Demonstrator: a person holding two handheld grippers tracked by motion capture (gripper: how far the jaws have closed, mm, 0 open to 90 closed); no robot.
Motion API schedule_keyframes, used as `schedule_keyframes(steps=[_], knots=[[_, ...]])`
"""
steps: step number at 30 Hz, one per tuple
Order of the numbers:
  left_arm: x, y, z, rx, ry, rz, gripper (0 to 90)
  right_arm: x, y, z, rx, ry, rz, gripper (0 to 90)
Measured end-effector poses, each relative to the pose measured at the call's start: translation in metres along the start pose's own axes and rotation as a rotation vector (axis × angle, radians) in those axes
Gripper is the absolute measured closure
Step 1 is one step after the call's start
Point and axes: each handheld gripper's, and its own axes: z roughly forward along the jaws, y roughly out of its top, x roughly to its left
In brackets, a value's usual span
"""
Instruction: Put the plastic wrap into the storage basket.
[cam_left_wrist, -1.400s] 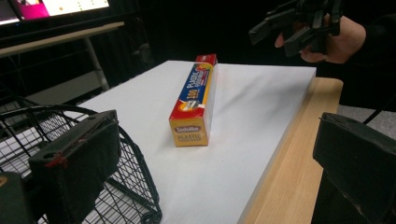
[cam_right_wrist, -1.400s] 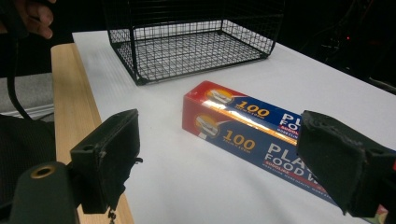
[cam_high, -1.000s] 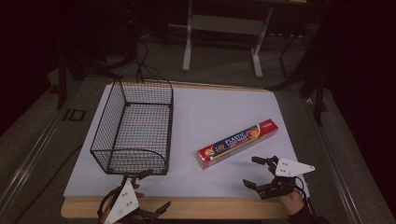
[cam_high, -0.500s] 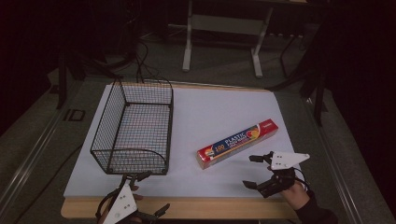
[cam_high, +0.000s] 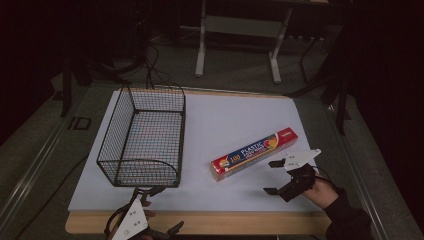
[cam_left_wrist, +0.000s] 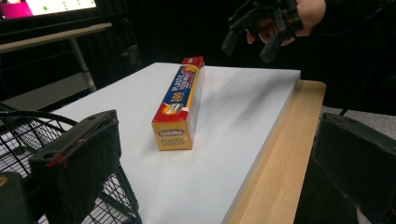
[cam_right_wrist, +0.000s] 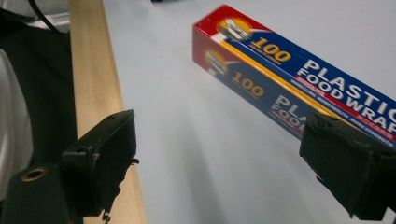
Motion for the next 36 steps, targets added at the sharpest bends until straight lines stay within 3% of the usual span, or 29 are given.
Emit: schedule_keyframes(steps=[7, 11, 13, 15, 19, 21, 25, 27, 36], knots=[[-0.001, 0.000, -0.001, 0.001, -0.002, 0.005, 1.5, -0.013, 0.007, 0.004, 0.117, 0.016, -0.009, 10.9], [-0.001, 0.000, -0.001, 0.003, -0.005, 0.003, 1.5, -0.021, 0.009, 0.005, 0.152, 0.068, 0.030, 10.8], [-0.001, 0.000, -0.001, 0.004, -0.010, 0.006, 1.5, -0.025, 0.009, 0.009, 0.206, 0.035, 0.021, 10.2], [-0.001, 0.000, -0.001, 0.004, -0.012, 0.006, 1.5, -0.028, 0.008, 0.010, 0.223, 0.016, 0.029, 10.2], [-0.001, 0.000, -0.001, 0.004, -0.016, 0.004, 1.5, -0.031, 0.007, 0.011, 0.247, 0.030, 0.016, 10.2], [-0.001, -0.001, 0.000, 0.005, -0.021, 0.004, 1.5, -0.032, 0.008, 0.012, 0.280, 0.003, -0.018, 10.2], [-0.001, -0.001, 0.000, 0.006, -0.024, 0.002, 1.5, -0.040, 0.012, 0.012, 0.315, 0.000, -0.007, 10.2], [-0.001, -0.001, 0.000, 0.006, -0.023, 0.003, 1.5, -0.043, 0.015, 0.012, 0.332, -0.030, -0.022, 10.3], [-0.001, -0.001, -0.001, 0.009, -0.022, 0.005, 1.5, -0.053, 0.032, 0.018, 0.436, -0.052, -0.102, 13.8]])
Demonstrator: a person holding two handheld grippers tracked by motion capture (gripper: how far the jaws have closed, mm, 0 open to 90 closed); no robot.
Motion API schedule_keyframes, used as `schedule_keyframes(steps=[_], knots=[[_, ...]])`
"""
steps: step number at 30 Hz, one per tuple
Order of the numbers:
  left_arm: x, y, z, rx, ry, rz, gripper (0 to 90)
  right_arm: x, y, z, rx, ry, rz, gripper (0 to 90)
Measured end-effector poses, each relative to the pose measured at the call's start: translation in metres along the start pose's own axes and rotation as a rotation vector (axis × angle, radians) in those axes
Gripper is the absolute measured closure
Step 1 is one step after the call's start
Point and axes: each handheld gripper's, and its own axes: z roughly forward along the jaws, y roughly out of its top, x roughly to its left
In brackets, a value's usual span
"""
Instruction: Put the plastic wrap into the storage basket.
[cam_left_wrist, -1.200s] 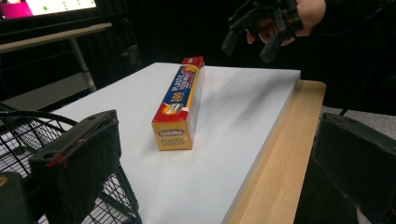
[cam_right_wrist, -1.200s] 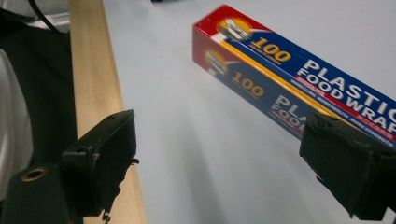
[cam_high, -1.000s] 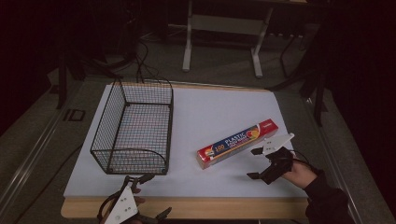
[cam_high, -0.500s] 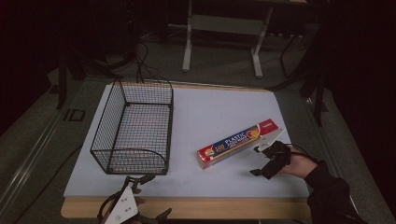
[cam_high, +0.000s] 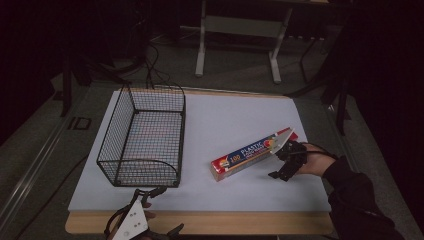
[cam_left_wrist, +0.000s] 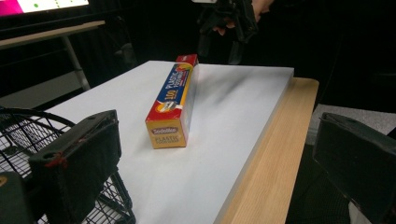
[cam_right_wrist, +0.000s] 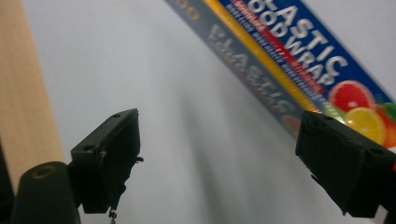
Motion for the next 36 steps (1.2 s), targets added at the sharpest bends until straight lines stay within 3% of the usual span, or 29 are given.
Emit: schedule_keyframes(steps=[6, 17, 26, 36], knots=[[0.000, 0.000, 0.000, 0.005, 0.004, 0.001, 1.5, -0.011, 0.011, -0.001, 0.045, -0.028, -0.022, 13.1], [-0.002, -0.002, -0.004, 0.012, 0.013, -0.005, 1.5, -0.028, 0.030, 0.008, 0.112, -0.077, -0.140, 12.7], [-0.004, -0.003, -0.008, 0.017, 0.021, -0.010, 1.5, -0.036, 0.047, 0.026, 0.175, -0.067, -0.216, 12.8], [-0.005, -0.005, -0.012, 0.025, 0.040, -0.022, 1.5, -0.044, 0.064, 0.046, 0.244, -0.031, -0.256, 14.2]])
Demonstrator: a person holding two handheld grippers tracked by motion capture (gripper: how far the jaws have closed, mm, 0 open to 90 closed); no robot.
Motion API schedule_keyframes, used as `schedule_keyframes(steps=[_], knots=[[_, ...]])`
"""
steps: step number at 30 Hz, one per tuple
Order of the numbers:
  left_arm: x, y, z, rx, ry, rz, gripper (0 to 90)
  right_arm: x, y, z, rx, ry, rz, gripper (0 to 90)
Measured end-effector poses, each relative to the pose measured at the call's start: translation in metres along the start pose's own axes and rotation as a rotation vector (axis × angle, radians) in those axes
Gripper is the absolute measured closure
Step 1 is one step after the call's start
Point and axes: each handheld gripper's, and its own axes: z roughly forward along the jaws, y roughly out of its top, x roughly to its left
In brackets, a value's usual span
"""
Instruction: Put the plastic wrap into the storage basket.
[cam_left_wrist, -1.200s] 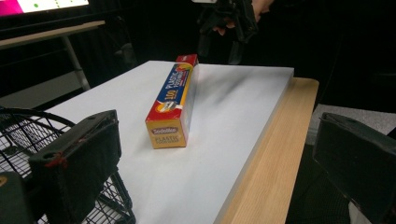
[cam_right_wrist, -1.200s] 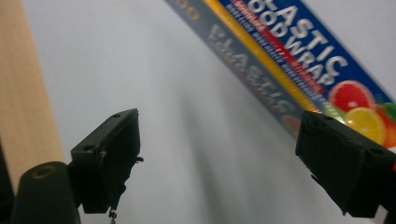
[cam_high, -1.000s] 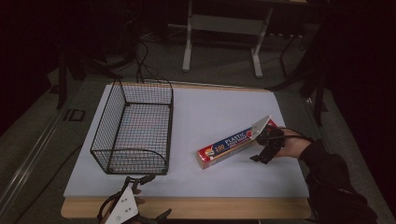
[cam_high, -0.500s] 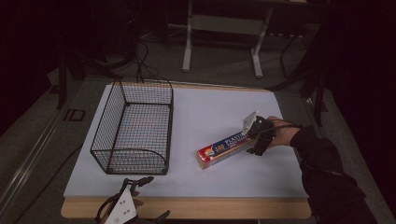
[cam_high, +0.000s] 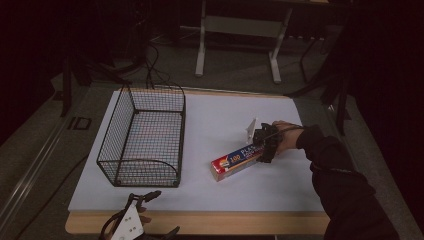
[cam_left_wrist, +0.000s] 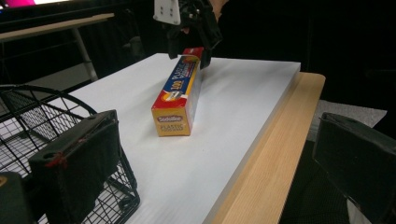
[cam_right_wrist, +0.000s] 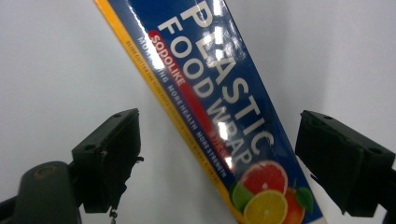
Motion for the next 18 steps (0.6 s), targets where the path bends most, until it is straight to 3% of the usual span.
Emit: schedule_keyframes(steps=[7, 11, 18], knots=[[0.000, -0.001, -0.001, 0.005, 0.011, -0.009, 1.5, -0.004, 0.005, 0.010, 0.026, 0.013, -0.051, 15.9], [0.000, -0.002, 0.000, 0.013, 0.014, -0.013, 1.5, -0.004, 0.008, 0.019, 0.066, 0.020, -0.105, 18.2], [0.000, -0.003, 0.000, 0.015, 0.018, -0.022, 1.5, -0.006, 0.017, 0.038, 0.134, 0.034, -0.156, 18.6]])
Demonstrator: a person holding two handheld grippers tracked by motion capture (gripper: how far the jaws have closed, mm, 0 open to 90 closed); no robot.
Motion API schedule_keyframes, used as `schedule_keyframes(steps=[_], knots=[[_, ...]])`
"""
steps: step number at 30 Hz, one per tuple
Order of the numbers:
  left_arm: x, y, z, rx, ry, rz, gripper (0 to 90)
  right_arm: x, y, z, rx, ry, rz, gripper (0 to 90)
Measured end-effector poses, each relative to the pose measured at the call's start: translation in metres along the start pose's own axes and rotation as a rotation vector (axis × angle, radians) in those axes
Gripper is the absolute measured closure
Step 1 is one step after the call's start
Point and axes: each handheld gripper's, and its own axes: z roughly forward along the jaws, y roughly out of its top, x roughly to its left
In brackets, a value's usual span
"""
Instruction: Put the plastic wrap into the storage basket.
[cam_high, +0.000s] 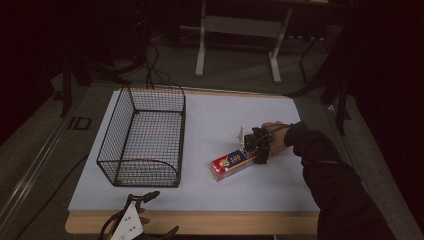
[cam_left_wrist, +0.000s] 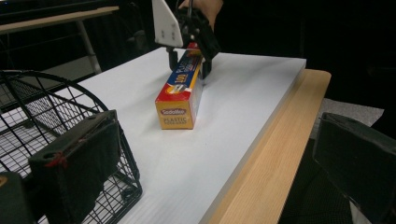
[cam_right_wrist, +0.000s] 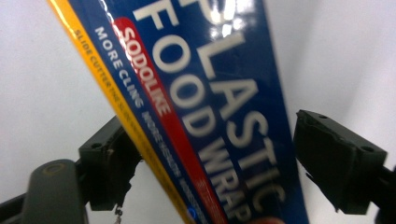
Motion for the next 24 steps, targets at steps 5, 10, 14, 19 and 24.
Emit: schedule_keyframes(steps=[5, 10, 14, 19, 24], knots=[[0.002, 0.000, 0.000, 0.000, 0.001, -0.009, 1.5, -0.002, 0.001, 0.003, -0.002, 0.042, -0.034, 24.7], [0.002, -0.001, 0.000, 0.003, 0.001, -0.008, 1.5, -0.004, 0.000, 0.001, -0.009, 0.062, -0.053, 28.1], [0.002, -0.001, 0.000, 0.003, 0.001, -0.007, 1.5, -0.004, 0.000, -0.003, 0.003, 0.064, -0.083, 31.7], [0.002, -0.001, 0.000, 0.000, 0.001, -0.005, 1.5, -0.001, -0.001, -0.006, 0.012, 0.072, -0.082, 34.4], [0.002, 0.000, 0.001, -0.002, -0.002, -0.006, 1.5, -0.001, -0.004, -0.014, 0.006, 0.086, -0.025, 35.8]])
